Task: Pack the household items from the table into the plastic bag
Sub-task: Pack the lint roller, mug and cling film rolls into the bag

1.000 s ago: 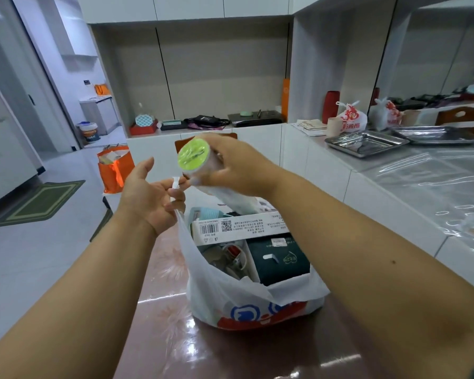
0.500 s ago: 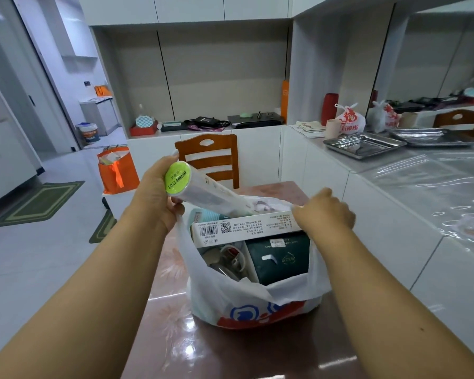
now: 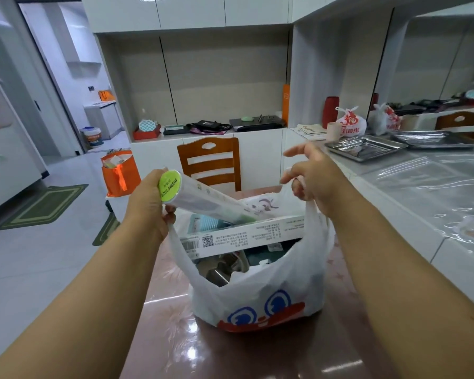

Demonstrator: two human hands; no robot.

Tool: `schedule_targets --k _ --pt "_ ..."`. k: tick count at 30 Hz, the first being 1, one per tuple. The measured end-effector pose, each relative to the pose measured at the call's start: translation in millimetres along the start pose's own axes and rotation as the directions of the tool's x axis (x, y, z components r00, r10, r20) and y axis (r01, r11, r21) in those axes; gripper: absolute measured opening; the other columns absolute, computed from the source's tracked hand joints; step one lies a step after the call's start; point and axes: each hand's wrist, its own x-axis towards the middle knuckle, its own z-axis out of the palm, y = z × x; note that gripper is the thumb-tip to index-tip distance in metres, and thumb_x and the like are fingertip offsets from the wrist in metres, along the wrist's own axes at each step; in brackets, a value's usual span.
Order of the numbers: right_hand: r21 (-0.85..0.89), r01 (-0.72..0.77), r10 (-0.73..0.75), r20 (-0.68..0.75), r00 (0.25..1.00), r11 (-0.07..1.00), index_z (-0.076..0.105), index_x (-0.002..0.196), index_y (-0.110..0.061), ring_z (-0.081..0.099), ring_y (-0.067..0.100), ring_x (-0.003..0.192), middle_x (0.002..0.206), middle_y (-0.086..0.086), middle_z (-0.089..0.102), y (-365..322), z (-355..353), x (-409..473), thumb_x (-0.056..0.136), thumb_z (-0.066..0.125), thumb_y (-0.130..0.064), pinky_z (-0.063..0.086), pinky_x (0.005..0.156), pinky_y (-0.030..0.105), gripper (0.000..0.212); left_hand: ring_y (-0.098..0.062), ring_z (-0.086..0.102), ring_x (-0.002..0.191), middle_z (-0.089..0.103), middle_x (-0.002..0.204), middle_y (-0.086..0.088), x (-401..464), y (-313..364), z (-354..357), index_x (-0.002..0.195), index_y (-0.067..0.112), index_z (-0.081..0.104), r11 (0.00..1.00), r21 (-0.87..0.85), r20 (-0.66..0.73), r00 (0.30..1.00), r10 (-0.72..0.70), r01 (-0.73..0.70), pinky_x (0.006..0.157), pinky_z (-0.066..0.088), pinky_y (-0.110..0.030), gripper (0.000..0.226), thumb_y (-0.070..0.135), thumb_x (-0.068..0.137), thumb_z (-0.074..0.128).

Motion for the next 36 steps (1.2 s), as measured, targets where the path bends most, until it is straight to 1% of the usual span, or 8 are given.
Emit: schedule_targets --k 5,10,17,25,29,32,34,36 --pt "-0.621 0.162 -0.062 0.179 0.982 0.767 0.042 0.135 -0.036 0.06 0.018 0.091 0.127 0.005 0.052 8 41 1 0.082 0.068 -0.029 0.057 0.072 0.032 0.059 -0.011 0.045 0.063 0.052 0.068 0.002 1 -3 -1 0.066 0.024 0.055 1.0 0.021 -0.01 1.0 -0.022 0.022 0.056 0.036 -0.025 0.02 0.036 0.082 0.057" --pt "-0.72 0.224 -0.016 0.284 0.959 0.657 0.034 0.138 -0.046 0.052 0.03 0.108 0.132 0.009 0.035 32 90 20 0.067 0.079 -0.051 0.05 0.092 0.049 0.085 -0.011 0.044 0.054 0.052 0.066 -0.001 2 -1 3 0.065 0.023 0.055 0.998 0.042 -0.037 0.999 -0.04 0.042 0.048 0.037 -0.026 0.017 0.04 0.066 0.06" --pt "-0.768 0.341 -0.36 0.154 0.92 0.542 0.052 0.113 -0.028 0.051 0.02 0.083 0.098 0.0 0.035 29 83 19 0.071 0.076 -0.043 0.045 0.064 0.028 0.05 -0.011 0.039 0.059 0.066 0.09 -0.004 6 4 -5 0.085 0.013 0.065 0.99 0.113 0.038 0.995 -0.09 0.085 0.052 0.035 -0.025 0.035 0.045 0.083 0.052" --pt "-0.921 0.246 -0.028 0.25 0.968 0.301 0.054 0.122 -0.018 0.051 0.021 0.079 0.093 0.003 0.047 17 73 28 0.079 0.072 -0.02 0.045 0.068 0.033 0.047 -0.009 0.045 0.058 0.071 0.102 -0.01 11 15 7 0.102 0.01 0.068 0.989 0.084 0.094 0.987 -0.129 0.121 0.052 0.038 -0.02 0.048 0.048 0.088 0.043" --pt "-0.883 0.172 0.103 0.24 0.965 0.437 0.053 0.122 -0.013 0.053 0.021 0.082 0.09 0.004 0.053 15 72 31 0.085 0.064 -0.015 0.043 0.069 0.031 0.038 -0.011 0.05 0.065 0.071 0.101 -0.012 10 17 4 0.098 0.01 0.066 0.985 0.124 0.082 0.988 -0.131 0.12 0.057 0.041 -0.021 0.044 0.047 0.089 0.043" --pt "-0.818 0.21 0.05 0.279 0.959 0.536 0.047 0.135 -0.017 0.054 0.022 0.096 0.119 0.005 0.057 14 65 29 0.089 0.056 -0.009 0.038 0.066 0.025 0.048 -0.013 0.052 0.068 0.07 0.102 -0.011 10 17 2 0.096 0.011 0.066 0.981 0.159 0.09 0.988 -0.129 0.113 0.06 0.043 -0.022 0.041 0.045 0.091 0.043" --pt "-0.588 0.143 0.0 0.235 0.972 0.796 0.048 0.134 -0.017 0.056 0.015 0.092 0.128 0.006 0.054 13 56 32 0.09 0.055 -0.005 0.041 0.071 0.023 0.047 -0.014 0.05 0.068 0.07 0.103 -0.01 9 16 1 0.093 0.011 0.066 0.976 0.189 0.097 0.987 -0.125 0.105 0.061 0.041 -0.022 0.04 0.044 0.092 0.043" --pt "-0.161 0.06 -0.054 0.041 0.998 0.985 0.055 0.123 -0.016 0.046 0.004 0.061 0.112 0.01 0.059 9 38 37 0.09 0.053 -0.005 0.037 0.054 0.018 0.035 -0.014 0.047 0.067 0.069 0.104 -0.008 9 14 2 0.09 0.01 0.067 0.975 0.208 0.095 0.99 -0.105 0.083 0.061 0.039 -0.023 0.04 0.042 0.092 0.044"
